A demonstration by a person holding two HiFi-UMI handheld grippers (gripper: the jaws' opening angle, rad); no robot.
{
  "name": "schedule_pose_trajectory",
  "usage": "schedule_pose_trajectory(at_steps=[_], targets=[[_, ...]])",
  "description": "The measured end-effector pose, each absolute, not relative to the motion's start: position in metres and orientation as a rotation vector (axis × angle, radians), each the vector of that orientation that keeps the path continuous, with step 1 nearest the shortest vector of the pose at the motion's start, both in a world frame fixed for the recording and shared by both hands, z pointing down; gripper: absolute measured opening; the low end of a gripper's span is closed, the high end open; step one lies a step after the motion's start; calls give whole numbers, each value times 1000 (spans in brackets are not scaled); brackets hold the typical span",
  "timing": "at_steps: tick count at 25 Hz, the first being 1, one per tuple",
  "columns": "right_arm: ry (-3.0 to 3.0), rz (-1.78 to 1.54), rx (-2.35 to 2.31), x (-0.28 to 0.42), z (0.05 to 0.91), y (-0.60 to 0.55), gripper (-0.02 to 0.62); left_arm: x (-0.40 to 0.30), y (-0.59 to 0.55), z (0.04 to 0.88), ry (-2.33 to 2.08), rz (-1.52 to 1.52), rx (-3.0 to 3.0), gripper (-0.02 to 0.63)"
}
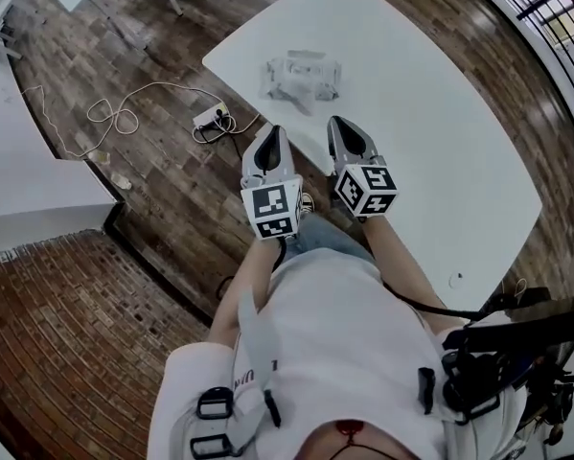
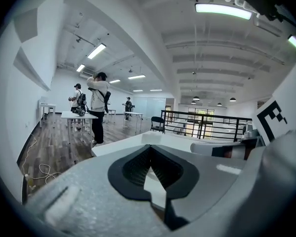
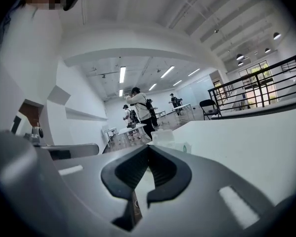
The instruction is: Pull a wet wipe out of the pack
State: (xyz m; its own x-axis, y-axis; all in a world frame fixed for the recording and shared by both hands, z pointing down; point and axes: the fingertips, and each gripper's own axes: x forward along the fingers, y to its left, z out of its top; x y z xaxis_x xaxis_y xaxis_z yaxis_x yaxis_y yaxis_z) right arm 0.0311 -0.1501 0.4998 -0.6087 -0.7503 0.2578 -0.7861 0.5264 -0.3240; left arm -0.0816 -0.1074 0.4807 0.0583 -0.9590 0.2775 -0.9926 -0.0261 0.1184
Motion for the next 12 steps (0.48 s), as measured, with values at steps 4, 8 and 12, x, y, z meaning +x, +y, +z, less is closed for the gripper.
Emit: schedule_pose_trajectory(at_steps=[4, 8, 12], targets=[[-2678, 699, 1273, 26, 508, -173, 5, -75, -137, 476, -1969, 164, 2065, 2], [-2631, 669, 1205, 16, 528, -196, 5, -80, -161, 484, -1956, 200, 2063, 2], [-2611, 685, 1096, 3, 540, -204, 61, -92, -176, 491, -1941, 215, 2051, 2]])
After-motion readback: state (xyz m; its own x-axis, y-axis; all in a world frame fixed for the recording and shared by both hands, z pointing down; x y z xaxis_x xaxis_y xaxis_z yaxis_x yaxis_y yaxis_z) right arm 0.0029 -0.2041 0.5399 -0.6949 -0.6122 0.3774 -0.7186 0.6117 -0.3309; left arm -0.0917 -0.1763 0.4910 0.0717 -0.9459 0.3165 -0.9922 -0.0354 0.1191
